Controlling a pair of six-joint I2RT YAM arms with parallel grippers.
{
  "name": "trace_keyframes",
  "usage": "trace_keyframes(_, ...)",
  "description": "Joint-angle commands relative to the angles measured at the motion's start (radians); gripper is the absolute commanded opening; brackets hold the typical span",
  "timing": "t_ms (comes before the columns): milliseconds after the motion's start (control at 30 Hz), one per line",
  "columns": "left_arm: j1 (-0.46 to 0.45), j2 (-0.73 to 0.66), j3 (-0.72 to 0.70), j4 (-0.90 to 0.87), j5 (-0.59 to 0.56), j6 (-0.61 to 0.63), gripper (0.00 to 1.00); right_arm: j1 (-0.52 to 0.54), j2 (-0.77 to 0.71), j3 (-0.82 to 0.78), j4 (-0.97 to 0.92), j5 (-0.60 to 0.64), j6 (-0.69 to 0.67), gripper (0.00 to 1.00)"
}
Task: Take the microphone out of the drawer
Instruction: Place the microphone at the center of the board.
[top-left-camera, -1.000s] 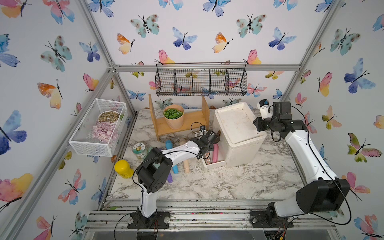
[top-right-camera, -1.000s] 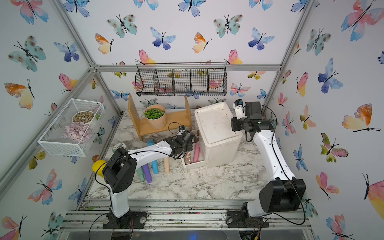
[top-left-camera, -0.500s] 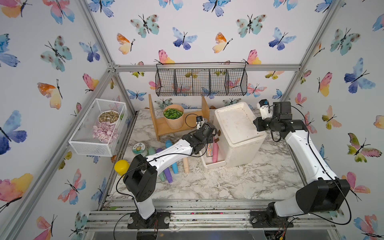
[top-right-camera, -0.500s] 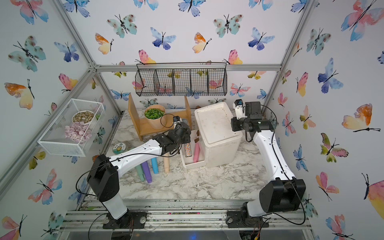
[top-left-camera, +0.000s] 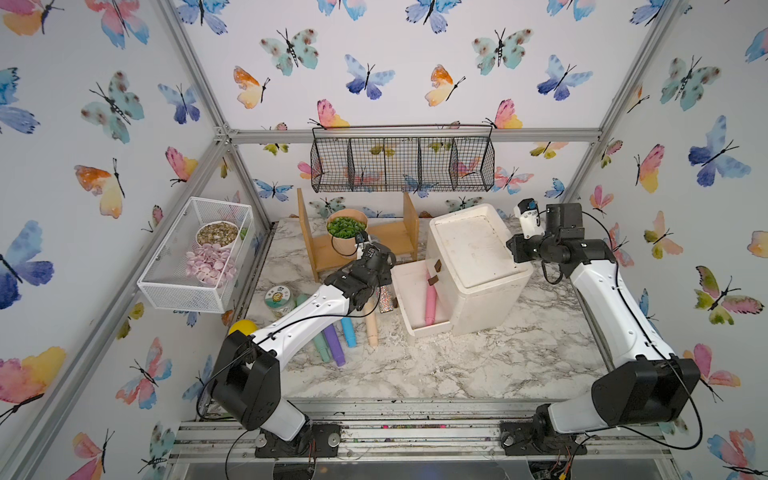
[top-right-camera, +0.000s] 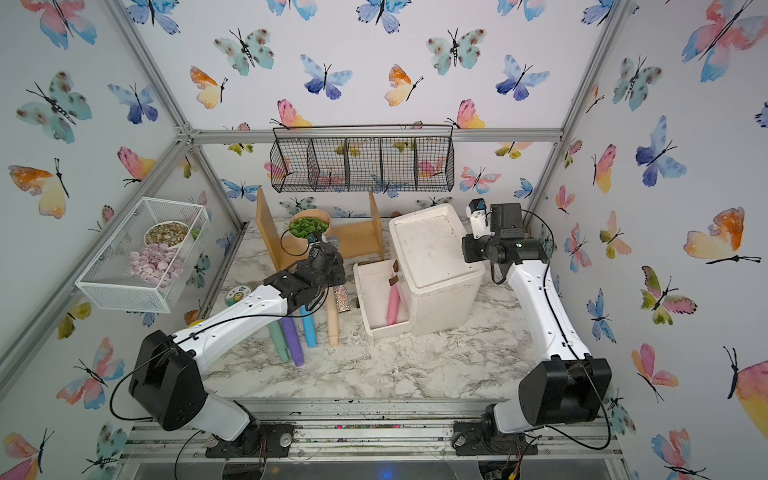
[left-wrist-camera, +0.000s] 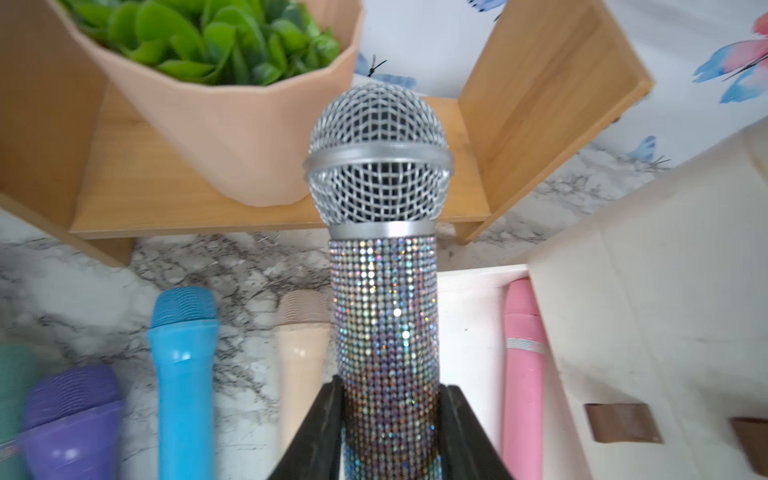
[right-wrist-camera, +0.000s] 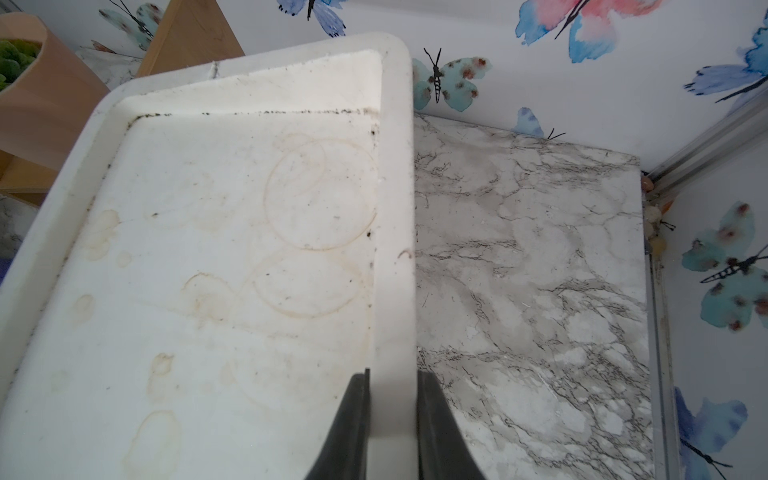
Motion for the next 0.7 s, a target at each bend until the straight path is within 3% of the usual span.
trace_keyframes(0,0.068,-0.067,-0.059,-0.014,0.083,0.055,0.29,0.003,-0.019,0.004,0.026,-0.053,0.033,0.05)
trace_keyframes(300,0.206,-0.091,-0.208,0.015,0.165,0.132,0.28,0.003,-0.018,0.004,0.024,-0.051,0.034,0.05)
trace_keyframes(667,0.221,-0.001,-0.229,0.051,0.209,0.120,0.28,0.003,-0.016,0.007,0.019,-0.053,0.033,0.05)
